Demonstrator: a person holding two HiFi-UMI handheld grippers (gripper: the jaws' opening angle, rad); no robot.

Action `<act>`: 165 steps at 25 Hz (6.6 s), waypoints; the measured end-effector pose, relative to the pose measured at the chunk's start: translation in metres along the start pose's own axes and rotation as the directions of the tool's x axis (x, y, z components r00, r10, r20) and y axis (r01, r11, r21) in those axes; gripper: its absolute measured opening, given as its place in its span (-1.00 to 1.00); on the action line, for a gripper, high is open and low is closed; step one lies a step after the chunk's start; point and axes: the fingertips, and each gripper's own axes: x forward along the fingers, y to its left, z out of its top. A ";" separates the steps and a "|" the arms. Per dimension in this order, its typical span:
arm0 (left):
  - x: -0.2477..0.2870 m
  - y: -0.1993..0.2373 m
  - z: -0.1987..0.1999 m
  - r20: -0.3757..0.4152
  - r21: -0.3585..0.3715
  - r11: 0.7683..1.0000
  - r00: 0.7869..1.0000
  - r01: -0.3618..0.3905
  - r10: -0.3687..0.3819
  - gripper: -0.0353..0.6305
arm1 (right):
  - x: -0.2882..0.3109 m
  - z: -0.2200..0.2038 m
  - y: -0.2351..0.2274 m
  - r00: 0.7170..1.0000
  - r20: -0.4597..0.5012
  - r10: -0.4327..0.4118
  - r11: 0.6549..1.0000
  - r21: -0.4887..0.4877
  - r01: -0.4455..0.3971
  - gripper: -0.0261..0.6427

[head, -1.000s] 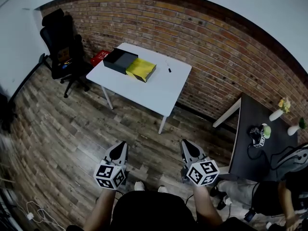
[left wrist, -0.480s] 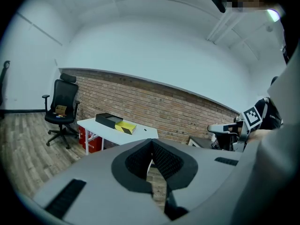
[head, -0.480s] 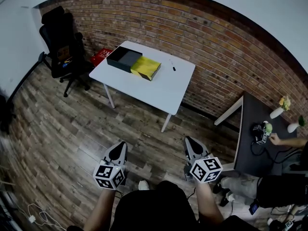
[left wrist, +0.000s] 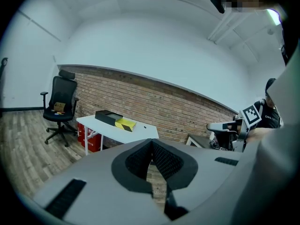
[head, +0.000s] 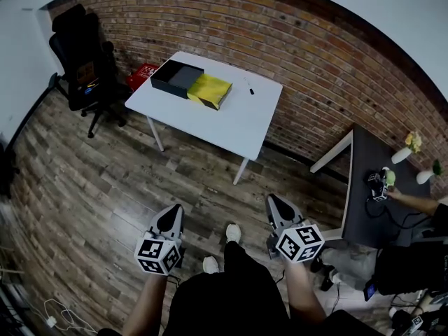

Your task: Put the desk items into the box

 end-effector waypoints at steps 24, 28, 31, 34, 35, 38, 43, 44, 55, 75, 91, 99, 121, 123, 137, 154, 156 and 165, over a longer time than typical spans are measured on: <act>0.163 0.021 0.050 -0.029 0.001 0.999 0.999 -0.038 0.038 -0.86 | 0.140 0.055 -0.109 0.998 -0.028 0.062 0.998 0.005 -0.062 -0.86; 0.198 0.020 0.066 -0.026 0.001 0.998 0.998 -0.058 0.058 -0.86 | 0.169 0.072 -0.130 0.994 -0.041 0.096 0.995 -0.013 -0.097 -0.86; 0.222 0.017 0.075 -0.024 0.005 0.998 0.997 -0.068 0.068 -0.86 | 0.187 0.082 -0.148 0.992 -0.047 0.116 0.993 -0.022 -0.117 -0.86; 0.244 0.014 0.079 -0.027 0.009 0.997 0.996 -0.080 0.080 -0.86 | 0.201 0.091 -0.164 0.989 -0.045 0.140 0.990 -0.022 -0.141 -0.86; 0.251 0.013 0.081 -0.029 0.011 0.996 0.996 -0.084 0.084 -0.86 | 0.206 0.093 -0.169 0.988 -0.044 0.146 0.989 -0.019 -0.146 -0.86; 0.268 0.009 0.083 -0.035 0.020 0.996 0.996 -0.087 0.087 -0.85 | 0.218 0.095 -0.184 0.987 -0.042 0.156 0.988 -0.008 -0.156 -0.86; 0.289 0.006 0.088 -0.034 0.028 0.996 0.995 -0.089 0.090 -0.86 | 0.229 0.098 -0.202 0.986 -0.041 0.159 0.987 -0.004 -0.159 -0.86; 0.293 0.006 0.089 -0.034 0.029 0.996 0.996 -0.087 0.088 -0.86 | 0.230 0.099 -0.206 0.987 -0.041 0.156 0.988 -0.002 -0.156 -0.86; 0.325 0.005 0.091 -0.047 0.021 0.998 0.997 -0.060 0.061 -0.86 | 0.243 0.097 -0.228 0.989 -0.066 0.135 0.991 0.003 -0.135 -0.86; 0.474 0.036 0.119 -0.136 0.028 0.985 0.977 0.169 -0.164 -0.86 | 0.383 0.073 -0.275 0.981 -0.194 0.013 0.997 -0.066 -0.027 -0.86; 0.566 0.092 0.111 -0.240 0.010 0.972 0.944 0.234 -0.225 -0.86 | 0.498 0.048 -0.337 0.945 -0.296 -0.137 0.989 -0.094 0.114 -0.86; 0.598 0.110 0.109 -0.257 0.013 0.970 0.938 0.243 -0.231 -0.86 | 0.541 0.034 -0.360 0.923 -0.345 -0.170 0.982 -0.133 0.131 -0.86; 0.683 0.114 0.103 -0.303 -0.043 0.973 0.925 0.227 -0.229 -0.86 | 0.612 0.007 -0.397 0.886 -0.435 -0.163 0.979 -0.180 0.092 -0.59; 0.694 0.111 0.104 -0.307 -0.044 0.973 0.924 0.226 -0.228 -0.86 | 0.617 0.004 -0.399 0.880 -0.447 -0.160 0.980 -0.180 0.086 -0.55; 0.721 0.119 0.099 -0.343 -0.045 0.985 0.923 0.167 -0.173 -0.86 | 0.627 -0.016 -0.407 0.848 -0.501 -0.170 0.981 -0.169 0.097 -0.53; 0.699 0.137 0.105 -0.313 -0.063 0.990 0.939 0.127 -0.141 -0.86 | 0.626 -0.002 -0.395 0.871 -0.463 -0.161 0.982 -0.160 0.097 -0.69; 0.693 0.140 0.107 -0.306 -0.065 0.991 0.943 0.117 -0.131 -0.86 | 0.626 0.009 -0.387 0.886 -0.439 -0.147 0.984 -0.152 0.088 -0.69; 0.652 0.165 0.118 -0.277 -0.057 0.998 0.960 0.032 -0.046 -0.85 | 0.630 0.056 -0.324 0.938 -0.345 -0.017 0.991 -0.131 -0.030 -0.69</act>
